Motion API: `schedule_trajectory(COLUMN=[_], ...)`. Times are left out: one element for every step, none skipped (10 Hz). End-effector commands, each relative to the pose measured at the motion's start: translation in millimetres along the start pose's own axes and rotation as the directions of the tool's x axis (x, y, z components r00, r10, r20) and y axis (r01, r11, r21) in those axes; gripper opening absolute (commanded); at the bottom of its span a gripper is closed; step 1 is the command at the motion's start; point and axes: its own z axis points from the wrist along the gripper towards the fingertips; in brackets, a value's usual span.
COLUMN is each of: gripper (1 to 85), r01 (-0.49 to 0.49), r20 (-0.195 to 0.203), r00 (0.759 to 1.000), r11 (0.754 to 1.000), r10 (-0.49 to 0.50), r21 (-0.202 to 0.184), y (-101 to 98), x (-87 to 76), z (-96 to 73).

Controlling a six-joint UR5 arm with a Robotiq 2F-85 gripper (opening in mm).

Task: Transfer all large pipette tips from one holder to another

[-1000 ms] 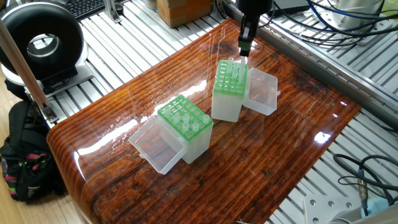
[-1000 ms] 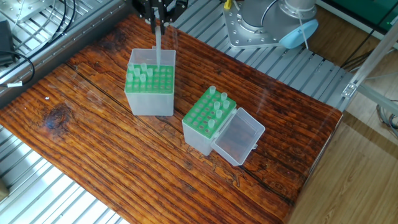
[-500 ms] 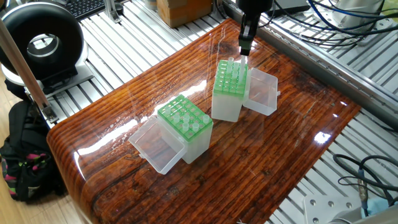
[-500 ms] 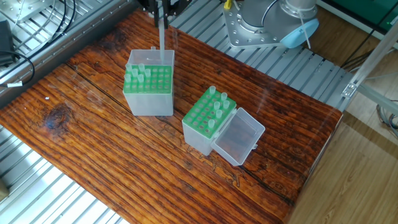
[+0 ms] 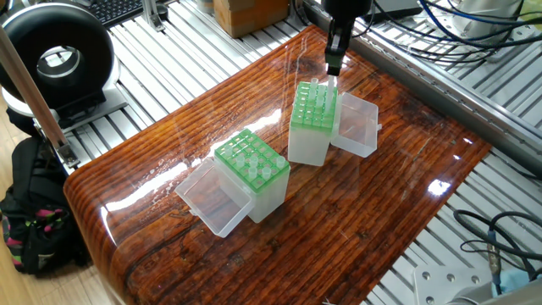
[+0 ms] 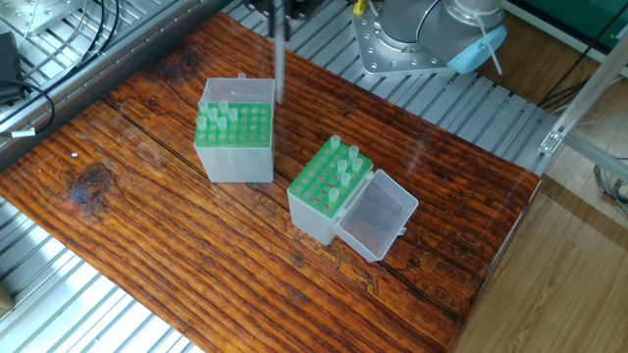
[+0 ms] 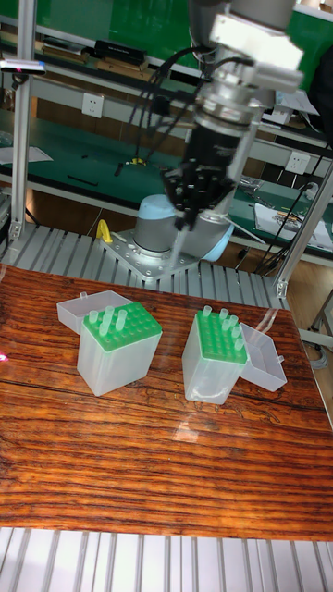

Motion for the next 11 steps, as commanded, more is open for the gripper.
schedule_trajectory(gripper=[21.3, 21.3, 21.3, 21.3, 21.3, 21.3, 21.3, 21.3, 21.3, 21.3, 21.3], r01=[-0.086, -0.098, -0.106, -0.11, -0.118, -0.128, -0.138, -0.15, -0.155, -0.155, -0.154], r20=[0.076, 0.098, 0.118, 0.135, 0.154, 0.164, 0.173, 0.178, 0.187, 0.189, 0.191], r00=[0.993, 0.99, 0.987, 0.984, 0.98, 0.976, 0.973, 0.97, 0.968, 0.967, 0.967], r11=[0.996, 0.994, 0.992, 0.991, 0.99, 0.988, 0.986, 0.984, 0.984, 0.983, 0.983], r10=[0.088, 0.102, 0.113, 0.12, 0.13, 0.14, 0.153, 0.165, 0.17, 0.171, 0.17], r21=[-0.036, -0.043, -0.062, -0.077, -0.081, -0.087, -0.092, -0.094, -0.093, -0.097, -0.096], y=[41.9, 47.0, 52.6, 56.7, 58.5, 61.7, 65.3, 68.4, 68.5, 68.4, 68.8], x=[-33.9, -42.2, -50.8, -59.3, -68.8, -75.3, -81.0, -85.3, -91.0, -94.3, -95.6], z=[-0.4, 1.2, 2.5, 4.5, 7.6, 10.5, 13.2, 16.7, 20.6, 22.9, 24.2])
